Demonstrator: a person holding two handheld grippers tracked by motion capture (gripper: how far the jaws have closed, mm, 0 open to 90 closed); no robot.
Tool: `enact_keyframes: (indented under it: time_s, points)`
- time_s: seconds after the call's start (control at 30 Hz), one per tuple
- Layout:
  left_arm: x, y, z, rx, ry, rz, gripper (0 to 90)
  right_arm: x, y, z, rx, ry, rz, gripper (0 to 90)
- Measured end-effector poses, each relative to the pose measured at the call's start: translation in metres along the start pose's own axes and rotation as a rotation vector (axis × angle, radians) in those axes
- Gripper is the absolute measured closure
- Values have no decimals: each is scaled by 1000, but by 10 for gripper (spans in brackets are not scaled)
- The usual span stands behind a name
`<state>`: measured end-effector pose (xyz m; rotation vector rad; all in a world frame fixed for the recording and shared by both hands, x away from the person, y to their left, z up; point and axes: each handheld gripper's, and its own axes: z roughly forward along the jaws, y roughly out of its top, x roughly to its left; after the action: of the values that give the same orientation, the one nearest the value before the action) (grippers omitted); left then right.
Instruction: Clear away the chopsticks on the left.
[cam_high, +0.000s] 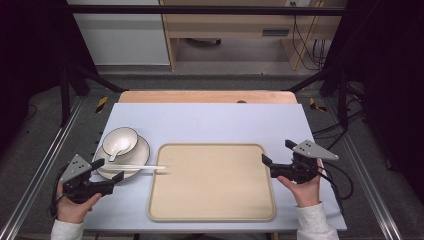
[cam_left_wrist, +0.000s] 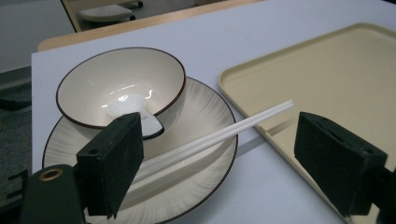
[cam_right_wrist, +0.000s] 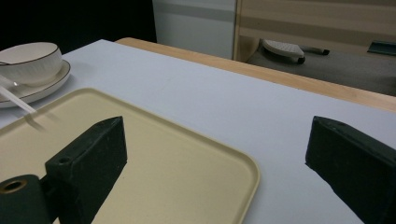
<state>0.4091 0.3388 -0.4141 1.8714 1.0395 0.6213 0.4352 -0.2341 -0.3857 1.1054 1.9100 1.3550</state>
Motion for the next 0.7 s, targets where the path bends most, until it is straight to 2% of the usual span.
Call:
enact_keyframes:
  time_s: [0.2, 0.37, 0.7]
  points:
    - [4, -8, 14, 73, 21, 34, 181, 2, -1, 4, 17, 5, -2, 58]
    - [8, -14, 25, 111, 40, 46, 214, 2, -2, 6, 28, 4, -7, 58]
    - [18, -23, 38, 159, 77, 57, 268, 4, -4, 11, 46, 8, -16, 58]
